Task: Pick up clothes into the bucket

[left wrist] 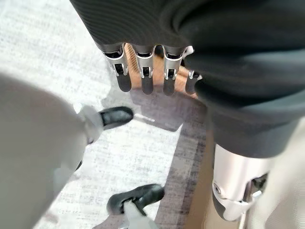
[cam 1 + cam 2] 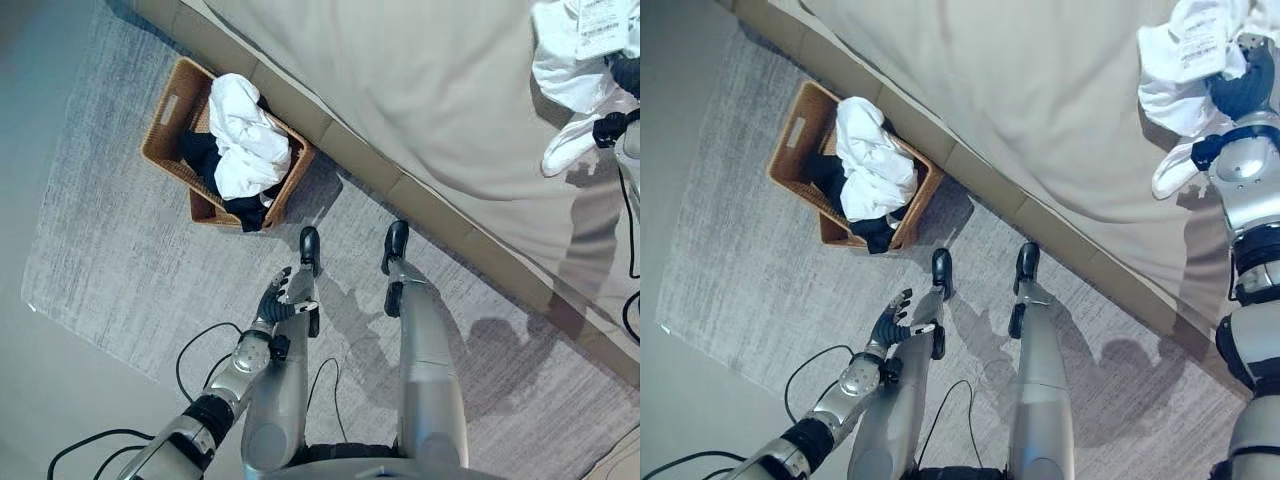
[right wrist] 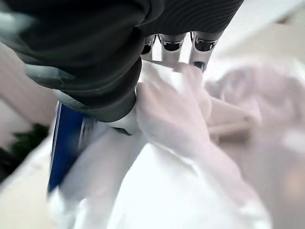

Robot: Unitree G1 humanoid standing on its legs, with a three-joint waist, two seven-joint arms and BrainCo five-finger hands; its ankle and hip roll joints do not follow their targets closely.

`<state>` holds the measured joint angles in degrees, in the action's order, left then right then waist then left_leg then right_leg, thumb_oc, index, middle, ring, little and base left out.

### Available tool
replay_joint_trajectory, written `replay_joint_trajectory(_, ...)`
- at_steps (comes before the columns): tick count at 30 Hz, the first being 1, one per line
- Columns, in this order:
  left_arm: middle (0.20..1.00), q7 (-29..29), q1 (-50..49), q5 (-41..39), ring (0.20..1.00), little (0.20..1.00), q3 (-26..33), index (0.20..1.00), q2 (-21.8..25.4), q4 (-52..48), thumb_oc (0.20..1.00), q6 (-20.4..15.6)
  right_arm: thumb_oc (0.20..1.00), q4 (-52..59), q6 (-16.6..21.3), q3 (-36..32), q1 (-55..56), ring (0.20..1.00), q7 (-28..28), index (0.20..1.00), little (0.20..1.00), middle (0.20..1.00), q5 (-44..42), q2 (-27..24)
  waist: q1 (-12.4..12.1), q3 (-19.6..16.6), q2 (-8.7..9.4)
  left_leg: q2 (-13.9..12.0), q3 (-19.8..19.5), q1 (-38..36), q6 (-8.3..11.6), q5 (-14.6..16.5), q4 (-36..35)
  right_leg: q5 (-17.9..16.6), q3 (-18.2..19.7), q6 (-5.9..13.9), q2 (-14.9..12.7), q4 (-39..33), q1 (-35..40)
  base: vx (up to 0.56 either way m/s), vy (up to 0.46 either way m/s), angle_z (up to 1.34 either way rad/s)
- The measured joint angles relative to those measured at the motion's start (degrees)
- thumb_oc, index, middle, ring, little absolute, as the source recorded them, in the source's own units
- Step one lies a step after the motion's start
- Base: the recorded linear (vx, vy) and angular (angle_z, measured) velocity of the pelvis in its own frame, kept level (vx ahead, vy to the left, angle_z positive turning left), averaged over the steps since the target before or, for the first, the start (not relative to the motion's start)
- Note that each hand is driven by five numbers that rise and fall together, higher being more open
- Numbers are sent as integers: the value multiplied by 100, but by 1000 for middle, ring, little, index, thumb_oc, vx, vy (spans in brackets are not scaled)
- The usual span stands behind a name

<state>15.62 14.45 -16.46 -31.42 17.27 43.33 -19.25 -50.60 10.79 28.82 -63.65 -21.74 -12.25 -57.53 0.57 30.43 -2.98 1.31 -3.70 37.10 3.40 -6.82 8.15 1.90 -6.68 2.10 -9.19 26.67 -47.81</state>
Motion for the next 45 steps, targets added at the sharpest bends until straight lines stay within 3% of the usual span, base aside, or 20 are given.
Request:
replay_joint_trajectory(6,1000,-50,27,151,1000,1000,200,1000,35,289,1000,91,200,950,180,-353,488,200,-94,200,200,200,-15,-360,24,3,30,1,-105,-903,-1,19,-102,14,-116,69,43,-296,1055,34,45,7)
replay_joint_trajectory(10,1000,-154,-142,248,1000,1000,365,1000,307,228,1000,118,200,1452,313,-1015,1044,200,-138,200,200,200,-16,-446,141,-28,126,-102,-116,-2250,-25,220,-264,-12,-201,142,136,-972,2633,82,59,-3)
replay_joint_trajectory(11,1000,-160,-197,258,1000,1000,367,1000,377,163,1000,110,200,1501,346,-1072,1084,200,-142,200,200,200,-17,-435,151,-81,177,-106,-109,-2311,-55,272,-272,-11,-210,145,141,-1011,2714,120,52,-6)
replay_joint_trajectory(15,1000,-324,-221,340,1000,1000,609,1000,796,-695,1000,210,200,2135,393,-1795,1729,200,-104,200,200,200,-20,-400,272,-328,426,-152,41,-2716,-25,376,-327,-152,-169,208,204,-1452,3237,82,43,-14)
replay_joint_trajectory(17,1000,-375,-304,334,1000,1000,733,1000,811,-1241,1000,79,200,2456,433,-1792,2126,200,-22,200,200,200,-13,-362,288,-677,426,-133,58,-2807,-60,433,-358,-234,-178,223,197,-1631,3383,117,48,-7)
replay_joint_trajectory(19,1000,-523,-272,333,1000,1000,860,1000,951,-2073,1000,141,200,2719,409,-2014,2672,200,171,200,200,200,-8,-162,304,-769,453,-150,68,-3163,-79,452,-459,-378,-192,198,277,-1909,3838,105,36,-2)
replay_joint_trajectory(26,1000,-888,378,313,1000,1000,941,1000,1166,-3190,1000,144,200,2905,226,-1762,3397,200,916,200,200,200,132,374,326,-1651,455,-191,172,-3689,-95,531,-741,-462,-170,243,347,-2446,4436,92,24,-7)
replay_joint_trajectory(30,1000,-1170,1029,184,1000,1000,619,1000,1318,-3509,1000,216,200,3230,86,-1261,3417,200,1397,200,200,200,171,472,316,-1967,517,-237,242,-4005,-93,534,-896,-558,-107,261,425,-2767,4790,43,15,-9)
replay_joint_trajectory(36,1000,-1705,1791,-58,1000,1000,-105,1000,1471,-4004,1000,258,200,3614,8,-635,3334,200,2000,200,200,200,372,525,284,-2343,570,-276,383,-4378,-58,559,-1069,-667,3,272,486,-3108,5175,21,17,-12)
replay_joint_trajectory(45,1000,-2020,1948,-108,1000,1000,-621,1000,1010,-3707,1000,353,200,4454,-41,-340,3050,200,2379,200,200,200,374,638,321,-2532,527,-305,501,-4546,-56,583,-1094,-642,104,276,486,-3101,5254,15,-4,-6)
